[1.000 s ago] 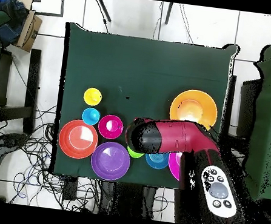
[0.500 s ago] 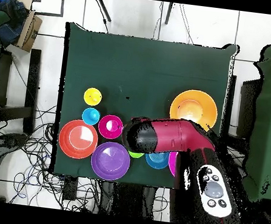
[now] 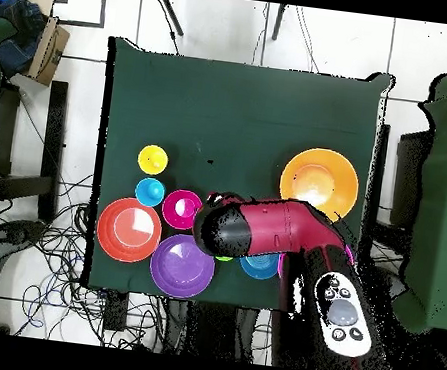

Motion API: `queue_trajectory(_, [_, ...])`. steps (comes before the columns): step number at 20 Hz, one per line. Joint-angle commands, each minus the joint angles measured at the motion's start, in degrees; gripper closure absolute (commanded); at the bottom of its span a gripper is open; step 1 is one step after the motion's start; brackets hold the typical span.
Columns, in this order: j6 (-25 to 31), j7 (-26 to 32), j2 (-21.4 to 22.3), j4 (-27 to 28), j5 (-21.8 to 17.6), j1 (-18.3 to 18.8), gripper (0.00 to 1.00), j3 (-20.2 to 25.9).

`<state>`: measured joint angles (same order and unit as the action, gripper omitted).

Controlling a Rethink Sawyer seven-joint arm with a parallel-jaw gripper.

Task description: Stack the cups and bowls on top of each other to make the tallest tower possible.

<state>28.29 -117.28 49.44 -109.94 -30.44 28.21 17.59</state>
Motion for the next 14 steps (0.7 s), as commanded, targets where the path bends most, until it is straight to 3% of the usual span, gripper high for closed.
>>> queue_trajectory(1, [-3.0,-5.9,-0.5,-2.6,0.4,-2.3,0.00,-1.6])
queue_trajectory(14, [-2.2,-2.8,-1.3,-2.2,0.6,-1.5,0.00,-1.0])
